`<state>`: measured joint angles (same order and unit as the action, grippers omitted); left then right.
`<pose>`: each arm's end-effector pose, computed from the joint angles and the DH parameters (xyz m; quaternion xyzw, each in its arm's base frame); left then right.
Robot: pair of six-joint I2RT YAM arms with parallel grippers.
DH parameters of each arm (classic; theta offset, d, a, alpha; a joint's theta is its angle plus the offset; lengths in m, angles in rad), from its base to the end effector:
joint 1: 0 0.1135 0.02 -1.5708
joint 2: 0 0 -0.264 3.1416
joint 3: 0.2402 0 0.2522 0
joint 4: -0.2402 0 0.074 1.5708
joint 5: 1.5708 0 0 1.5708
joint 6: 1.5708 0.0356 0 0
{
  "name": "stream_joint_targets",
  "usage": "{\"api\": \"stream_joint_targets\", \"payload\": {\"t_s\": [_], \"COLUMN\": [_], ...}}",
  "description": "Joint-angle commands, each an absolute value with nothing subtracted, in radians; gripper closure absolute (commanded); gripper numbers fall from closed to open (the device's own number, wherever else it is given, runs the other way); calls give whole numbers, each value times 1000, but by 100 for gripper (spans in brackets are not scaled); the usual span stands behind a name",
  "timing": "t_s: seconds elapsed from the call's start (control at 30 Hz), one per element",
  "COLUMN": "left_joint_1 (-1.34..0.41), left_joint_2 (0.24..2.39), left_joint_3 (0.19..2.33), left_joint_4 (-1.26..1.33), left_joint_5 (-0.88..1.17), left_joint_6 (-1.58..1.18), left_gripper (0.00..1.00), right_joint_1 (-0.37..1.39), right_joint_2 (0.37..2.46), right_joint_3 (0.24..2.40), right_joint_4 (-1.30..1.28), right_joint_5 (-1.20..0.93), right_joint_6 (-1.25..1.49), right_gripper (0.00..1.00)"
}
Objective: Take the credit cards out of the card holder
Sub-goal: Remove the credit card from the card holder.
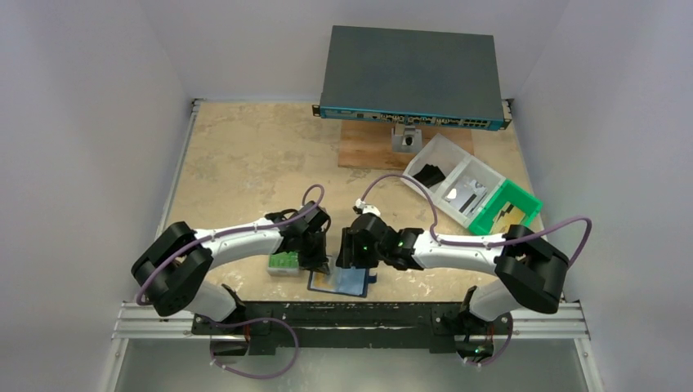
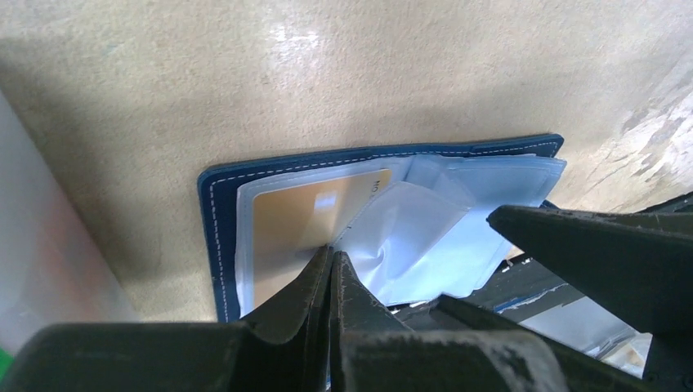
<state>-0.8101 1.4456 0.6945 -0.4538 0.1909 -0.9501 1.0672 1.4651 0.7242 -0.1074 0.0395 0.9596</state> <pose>0.1647 -0.1829 0.1504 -0.0512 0.9777 -0.1993 0.0431 0.1392 0.2497 0.1728 -0.0433 0.9343 0.2901 0.2026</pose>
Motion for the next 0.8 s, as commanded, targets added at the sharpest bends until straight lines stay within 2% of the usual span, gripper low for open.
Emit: {"api": "stream_joint_targets", "payload": {"t_s": [0.0, 0.43, 0.77], "left_joint_1": [-826, -868, -910], "left_joint_2": [1467, 1501, 1511], "left_joint_3": [721, 780, 833], "left_joint_4": [-431, -423, -438], "left_joint_5": [195, 228, 243], "left_joint_6": [-956, -950, -951], "left_gripper": [100, 100, 100], "right_joint_1": [1078, 1089, 1089], "right_joint_2": [1470, 1505, 1476], "right_joint_3": [764, 804, 743], "right_joint_4": [-195, -224, -212], "right_joint_5": [122, 178, 179], "right_joint_6": [945, 940, 972], "right_gripper": [54, 57, 84]}}
